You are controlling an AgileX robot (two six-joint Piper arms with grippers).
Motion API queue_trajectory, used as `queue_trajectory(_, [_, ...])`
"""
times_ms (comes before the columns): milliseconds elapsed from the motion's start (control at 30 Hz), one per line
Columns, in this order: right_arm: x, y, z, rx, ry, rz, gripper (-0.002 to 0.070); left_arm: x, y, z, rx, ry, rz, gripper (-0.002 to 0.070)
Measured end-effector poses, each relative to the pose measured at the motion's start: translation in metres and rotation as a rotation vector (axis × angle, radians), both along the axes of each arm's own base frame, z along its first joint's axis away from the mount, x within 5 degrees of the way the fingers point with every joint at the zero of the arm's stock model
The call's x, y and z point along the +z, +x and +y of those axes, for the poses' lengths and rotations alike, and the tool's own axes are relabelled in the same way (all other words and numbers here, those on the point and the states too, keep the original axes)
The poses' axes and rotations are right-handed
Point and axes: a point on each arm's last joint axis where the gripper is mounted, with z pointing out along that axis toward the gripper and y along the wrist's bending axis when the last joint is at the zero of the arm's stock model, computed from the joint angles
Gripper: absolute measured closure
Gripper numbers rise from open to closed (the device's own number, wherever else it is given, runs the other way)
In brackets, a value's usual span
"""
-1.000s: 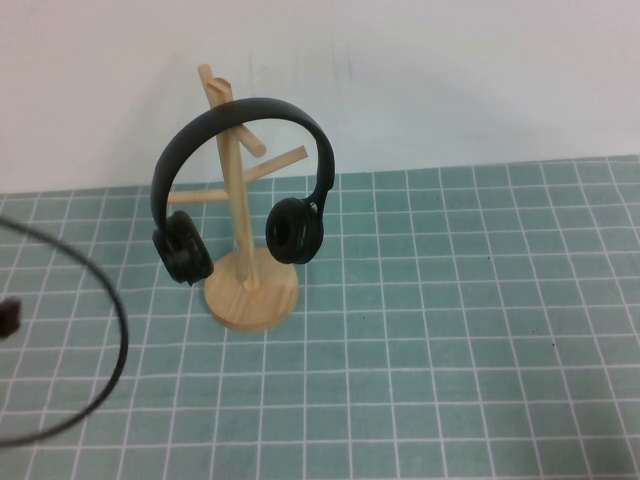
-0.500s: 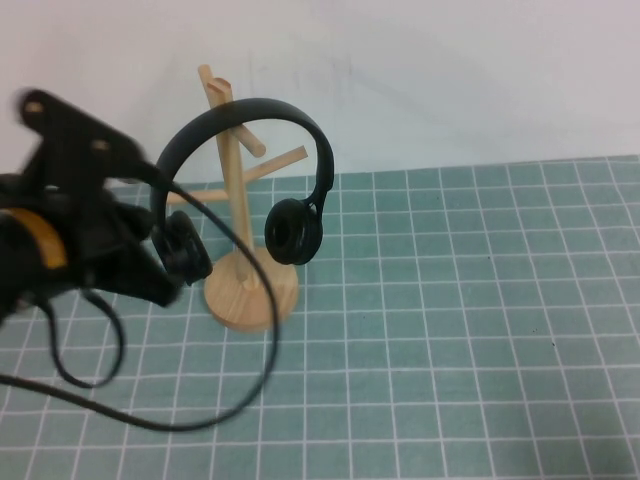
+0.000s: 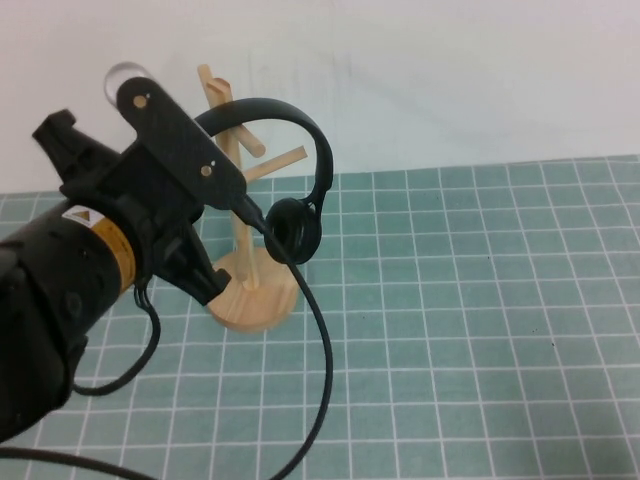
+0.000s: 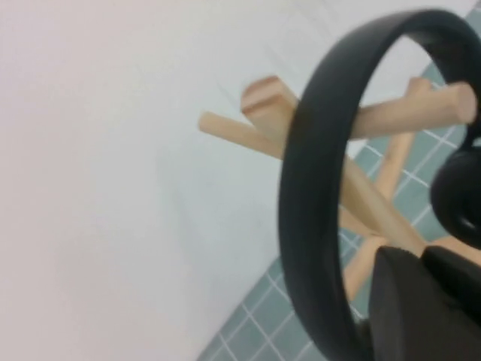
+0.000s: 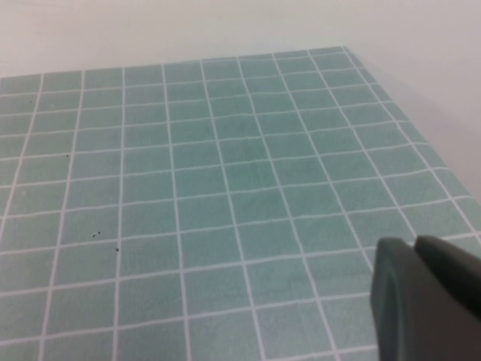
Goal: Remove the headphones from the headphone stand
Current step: Pick up the headphones from the headphone stand
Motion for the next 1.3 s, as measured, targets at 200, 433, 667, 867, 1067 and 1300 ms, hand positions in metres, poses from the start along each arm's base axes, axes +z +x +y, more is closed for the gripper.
queue_trajectory(200, [0.000,0.000,0.000,0.000,0.000,0.000,0.0685,-0.005,0.009,0.001,0.026,0.011,-0.003,0.0443])
queue_trajectory(433, [0.000,0.000,0.000,0.000,0.000,0.000,0.0685,-0.015,0.032,0.004,0.095,0.007,-0.048,0.0186])
queue_trajectory(667, [0.000,0.000,0.000,0.000,0.000,0.000,0.0685,-0.023,0.059,0.001,0.127,-0.023,-0.070,0.0167])
queue_trajectory(867, [0.000,0.000,0.000,0.000,0.000,0.000,0.0685,-0.038,0.078,-0.003,0.116,0.057,-0.068,0.0165])
queue_trajectory(1067, [0.000,0.000,0.000,0.000,0.000,0.000,0.0685,-0.057,0.096,0.003,0.165,0.075,-0.029,0.0176])
queue_trajectory(1300, [0.000,0.000,0.000,0.000,0.000,0.000,0.0685,-0.053,0.116,0.000,0.197,0.037,-0.038,0.0196])
